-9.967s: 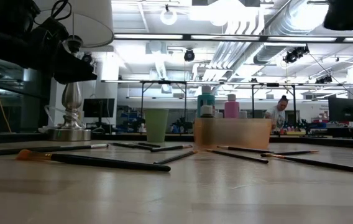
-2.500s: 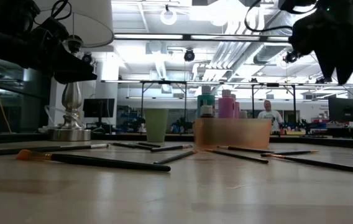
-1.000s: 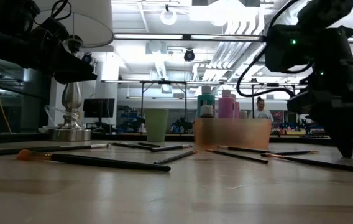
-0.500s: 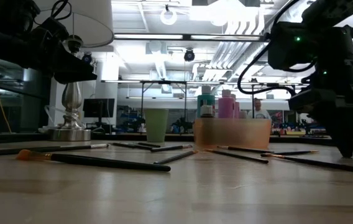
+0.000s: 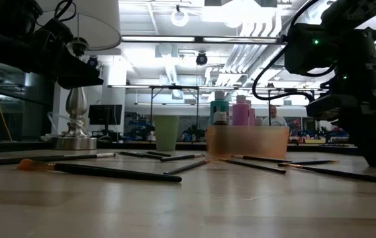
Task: Pick & Place Paint Supplies
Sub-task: Put the black paint brush into the green cup
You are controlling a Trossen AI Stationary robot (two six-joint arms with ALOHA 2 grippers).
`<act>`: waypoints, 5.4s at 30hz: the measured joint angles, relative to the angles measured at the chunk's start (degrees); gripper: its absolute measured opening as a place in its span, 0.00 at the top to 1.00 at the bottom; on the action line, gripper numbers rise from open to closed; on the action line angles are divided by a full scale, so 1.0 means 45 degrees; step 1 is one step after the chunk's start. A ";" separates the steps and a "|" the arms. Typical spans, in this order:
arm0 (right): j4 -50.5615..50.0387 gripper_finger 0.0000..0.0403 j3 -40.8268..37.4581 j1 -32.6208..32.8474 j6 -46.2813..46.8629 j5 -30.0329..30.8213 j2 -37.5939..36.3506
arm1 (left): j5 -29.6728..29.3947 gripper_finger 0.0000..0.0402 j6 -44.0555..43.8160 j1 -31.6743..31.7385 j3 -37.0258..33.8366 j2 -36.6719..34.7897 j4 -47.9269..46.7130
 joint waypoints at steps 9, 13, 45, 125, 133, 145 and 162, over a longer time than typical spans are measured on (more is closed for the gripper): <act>0.0025 0.87 0.0000 0.0145 0.0105 -0.0066 0.0005 | 0.0000 0.32 -0.0004 0.0005 0.0000 0.0000 0.0000; 0.0029 0.90 0.0000 0.0268 0.0141 -0.0048 0.0005 | 0.0000 0.32 -0.0004 0.0004 0.0000 0.0000 -0.0004; 0.0500 0.99 0.0053 0.0311 -0.2342 0.0919 -0.3479 | 0.0000 0.32 0.0000 0.0000 0.0000 -0.0005 0.0000; 0.9022 0.99 0.6761 -0.3230 -1.5669 0.0809 -0.2089 | 0.4046 0.32 -0.3995 0.0000 0.9469 1.1930 0.4762; 0.9343 0.99 0.6761 -0.3235 -1.5987 0.0875 -0.2093 | 0.4462 0.32 -0.3996 -0.0102 1.0396 1.2723 0.4793; 0.9398 0.99 0.6761 -0.3235 -1.5990 0.0806 -0.2093 | 0.3519 0.50 -0.3992 -0.0352 1.0836 1.2968 0.4659; 0.9293 0.98 0.6756 -0.3239 -1.5990 0.0939 -0.2093 | 0.3216 0.97 -0.3418 -0.0427 1.0836 1.2959 0.4119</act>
